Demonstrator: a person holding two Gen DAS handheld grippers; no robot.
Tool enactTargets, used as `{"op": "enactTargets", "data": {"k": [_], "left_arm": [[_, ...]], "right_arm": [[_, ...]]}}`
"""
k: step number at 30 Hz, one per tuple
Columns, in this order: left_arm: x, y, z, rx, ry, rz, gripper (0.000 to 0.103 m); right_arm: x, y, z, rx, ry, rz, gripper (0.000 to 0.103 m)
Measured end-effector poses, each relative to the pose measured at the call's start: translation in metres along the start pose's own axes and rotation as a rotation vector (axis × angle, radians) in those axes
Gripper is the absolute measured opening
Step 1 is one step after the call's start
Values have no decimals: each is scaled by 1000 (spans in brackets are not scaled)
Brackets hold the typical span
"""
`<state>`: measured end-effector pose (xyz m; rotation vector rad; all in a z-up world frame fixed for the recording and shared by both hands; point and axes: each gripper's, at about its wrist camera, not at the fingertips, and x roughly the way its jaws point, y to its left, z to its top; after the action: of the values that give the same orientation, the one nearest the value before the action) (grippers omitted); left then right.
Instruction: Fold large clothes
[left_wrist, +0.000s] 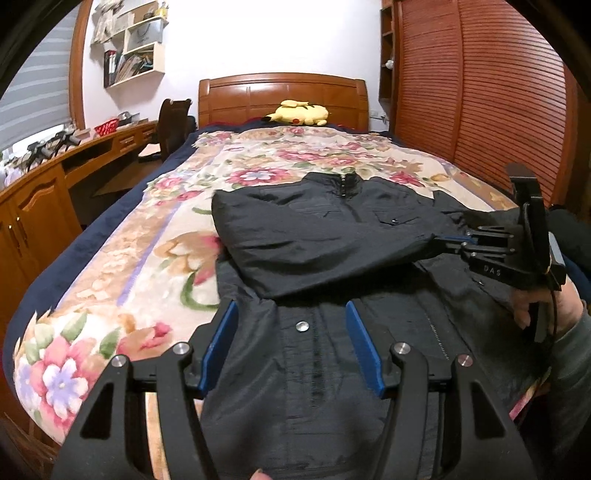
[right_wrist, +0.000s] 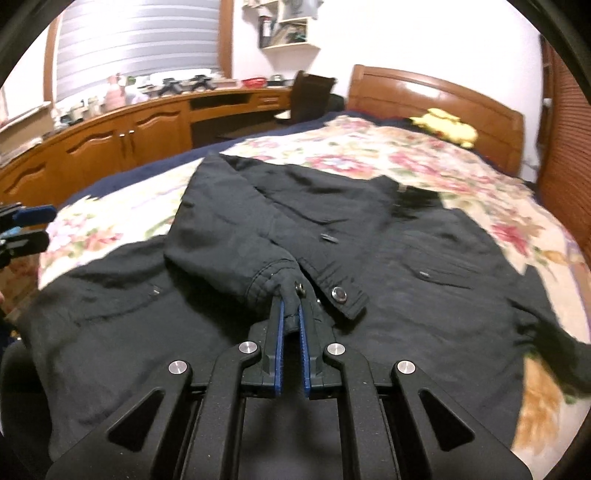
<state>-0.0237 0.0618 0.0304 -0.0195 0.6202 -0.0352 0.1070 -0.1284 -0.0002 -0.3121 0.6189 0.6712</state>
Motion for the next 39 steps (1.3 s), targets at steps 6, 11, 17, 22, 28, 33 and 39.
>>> {"op": "enactTargets", "data": {"k": [6, 11, 17, 22, 28, 33, 39], "left_arm": [[-2, -20, 7, 20, -9, -24, 60], [11, -34, 14, 29, -12, -46, 60], [40, -45, 27, 31, -11, -87, 60], [69, -51, 41, 27, -16, -127, 60], [101, -56, 51, 17, -17, -166, 60], [121, -61, 56, 28, -23, -172, 60], [133, -69, 53, 86, -32, -158, 60]], "right_arm": [[-22, -25, -22, 21, 6, -81, 5], [-39, -46, -37, 49, 11, -133, 5], [-50, -69, -47, 89, 16, -204, 5], [-51, -81, -53, 100, 35, -231, 5], [-48, -91, -61, 145, 60, -204, 5], [-57, -97, -61, 197, 26, -177, 15], [-68, -116, -61, 254, -42, -247, 53]]}}
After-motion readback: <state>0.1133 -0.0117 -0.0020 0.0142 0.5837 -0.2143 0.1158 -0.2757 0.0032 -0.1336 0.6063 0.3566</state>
